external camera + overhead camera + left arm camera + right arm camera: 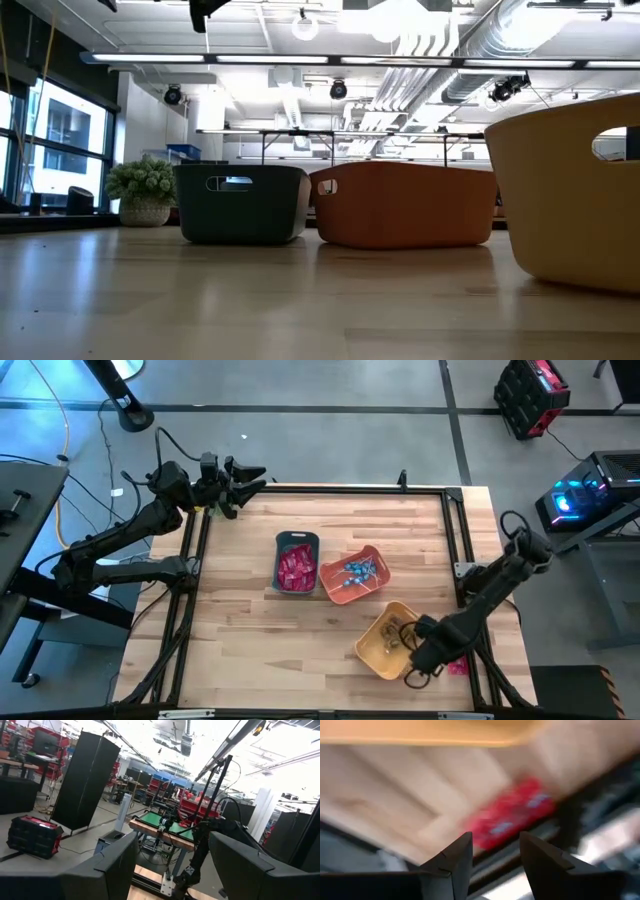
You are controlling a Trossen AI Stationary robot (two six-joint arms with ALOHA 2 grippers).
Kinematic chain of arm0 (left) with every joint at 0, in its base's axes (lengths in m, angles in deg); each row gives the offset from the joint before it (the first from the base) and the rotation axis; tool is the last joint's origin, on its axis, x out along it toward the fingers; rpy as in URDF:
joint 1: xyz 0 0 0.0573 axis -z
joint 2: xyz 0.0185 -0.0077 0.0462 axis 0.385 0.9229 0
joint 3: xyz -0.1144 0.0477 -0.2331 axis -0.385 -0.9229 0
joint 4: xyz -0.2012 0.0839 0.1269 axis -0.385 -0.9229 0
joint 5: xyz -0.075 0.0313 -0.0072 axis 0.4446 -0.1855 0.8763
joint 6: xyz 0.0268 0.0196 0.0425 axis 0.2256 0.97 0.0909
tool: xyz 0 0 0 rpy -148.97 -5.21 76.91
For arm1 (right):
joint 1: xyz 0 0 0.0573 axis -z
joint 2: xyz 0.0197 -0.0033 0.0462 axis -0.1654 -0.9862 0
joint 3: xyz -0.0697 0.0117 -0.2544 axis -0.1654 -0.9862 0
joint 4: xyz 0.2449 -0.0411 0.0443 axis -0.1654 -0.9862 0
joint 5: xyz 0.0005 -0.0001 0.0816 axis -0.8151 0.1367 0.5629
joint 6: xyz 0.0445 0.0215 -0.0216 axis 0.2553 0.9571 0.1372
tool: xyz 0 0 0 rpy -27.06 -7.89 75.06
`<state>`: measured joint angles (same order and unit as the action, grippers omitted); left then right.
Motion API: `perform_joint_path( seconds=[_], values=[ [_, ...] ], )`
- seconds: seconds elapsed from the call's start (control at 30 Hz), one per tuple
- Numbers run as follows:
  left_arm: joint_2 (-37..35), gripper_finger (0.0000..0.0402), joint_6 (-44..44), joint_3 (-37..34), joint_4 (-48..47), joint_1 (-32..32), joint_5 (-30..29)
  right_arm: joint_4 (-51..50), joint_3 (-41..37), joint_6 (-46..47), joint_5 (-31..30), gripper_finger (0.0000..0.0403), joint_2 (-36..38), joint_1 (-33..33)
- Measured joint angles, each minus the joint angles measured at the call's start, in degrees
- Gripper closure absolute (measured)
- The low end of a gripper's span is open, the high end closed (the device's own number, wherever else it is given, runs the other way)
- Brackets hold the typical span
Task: Sort candy
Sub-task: Adjust the yellow bin, then put the red candy pack into the blue bin
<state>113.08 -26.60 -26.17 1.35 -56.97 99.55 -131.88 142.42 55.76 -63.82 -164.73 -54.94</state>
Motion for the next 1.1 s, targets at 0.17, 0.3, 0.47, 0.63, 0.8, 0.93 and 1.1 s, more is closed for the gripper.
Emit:
perform_joint_path(
  seconds=[0.17, 0.3, 0.47, 0.63, 0.8, 0.93, 1.1],
  values=[
    [0.0, 0.0163, 0.0, 0.0, 0.0, 0.0, 0.0, 13.4, 0.0, 0.6, -0.7, 0.0247, -1.8, -0.5],
    [0.0, 0.0163, 0.0, 0.0, 0.0, 0.0, 0.0, 19.7, 0.0, 1.1, -6.1, 0.0247, -5.2, 1.6],
    [0.0, 0.0163, 0.1, 0.0, 0.0, 0.0, 0.0, 19.9, 0.0, 0.0, -15.0, 0.0247, -8.3, 8.0],
    [0.0, 0.0163, 0.1, 0.0, -0.1, 0.0, 0.0, 20.8, 0.0, -3.8, -27.5, 0.0247, -8.6, 16.8],
    [0.0, 0.0163, 0.1, 0.0, -0.2, 0.0, 0.0, 23.6, 0.9, -11.3, -33.6, 0.0247, -8.6, 24.8],
    [0.0, 0.0163, 0.1, 0.0, -0.2, 0.0, 0.0, 22.0, 4.2, -21.4, -29.0, 0.0247, -8.6, 27.7],
    [0.0, 0.0163, 0.1, 0.0, -0.3, 0.0, 0.0, 9.1, 8.1, -24.8, -21.4, 0.0247, -6.6, 23.4]
  ],
)
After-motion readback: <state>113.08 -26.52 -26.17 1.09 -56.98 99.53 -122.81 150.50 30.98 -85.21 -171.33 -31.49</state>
